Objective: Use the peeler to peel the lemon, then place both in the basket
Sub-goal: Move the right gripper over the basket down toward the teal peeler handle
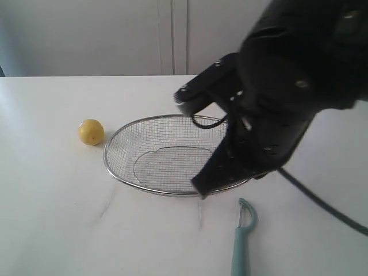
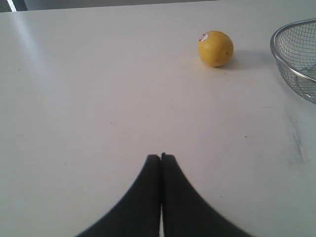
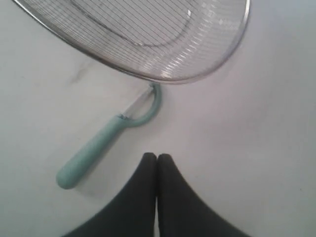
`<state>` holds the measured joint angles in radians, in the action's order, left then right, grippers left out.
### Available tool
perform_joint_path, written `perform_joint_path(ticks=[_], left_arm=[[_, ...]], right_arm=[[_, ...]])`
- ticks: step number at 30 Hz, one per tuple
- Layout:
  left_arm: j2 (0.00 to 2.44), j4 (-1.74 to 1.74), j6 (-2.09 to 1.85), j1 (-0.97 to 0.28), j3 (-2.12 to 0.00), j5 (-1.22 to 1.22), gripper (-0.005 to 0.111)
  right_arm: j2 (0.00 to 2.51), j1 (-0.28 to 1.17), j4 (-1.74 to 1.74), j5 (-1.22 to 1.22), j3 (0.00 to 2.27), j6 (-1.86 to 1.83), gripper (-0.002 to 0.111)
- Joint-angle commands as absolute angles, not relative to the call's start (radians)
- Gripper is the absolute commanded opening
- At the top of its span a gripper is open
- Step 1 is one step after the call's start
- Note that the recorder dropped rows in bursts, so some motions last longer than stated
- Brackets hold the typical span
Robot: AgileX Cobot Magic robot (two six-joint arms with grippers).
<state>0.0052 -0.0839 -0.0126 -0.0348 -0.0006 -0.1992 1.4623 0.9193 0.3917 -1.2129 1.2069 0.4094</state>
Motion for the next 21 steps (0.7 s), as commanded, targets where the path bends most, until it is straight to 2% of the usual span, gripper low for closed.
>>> perform_joint_path(ticks=[1, 7, 13, 21], left_arm=[[0.000, -0.089, -0.008, -0.033, 0.000, -0.203, 0.001], [0.000, -0.089, -0.008, -0.033, 0.000, -0.203, 0.001], [0.000, -0.089, -0.008, -0.033, 0.000, -0.203, 0.001], [0.000, -0.089, -0.008, -0.033, 0.000, -0.203, 0.001]], right_arm=[[1.538, 0.956, 0.399, -1.158, 1.268, 0.426, 0.000], [1.565, 0.956, 0.374, -1.036, 1.266, 0.426, 0.000], [1.567, 0.956, 0.373, -1.220, 1.266, 0.566, 0.000], [1.556, 0.956, 0.427, -1.221, 1.264, 0.791, 0.000]])
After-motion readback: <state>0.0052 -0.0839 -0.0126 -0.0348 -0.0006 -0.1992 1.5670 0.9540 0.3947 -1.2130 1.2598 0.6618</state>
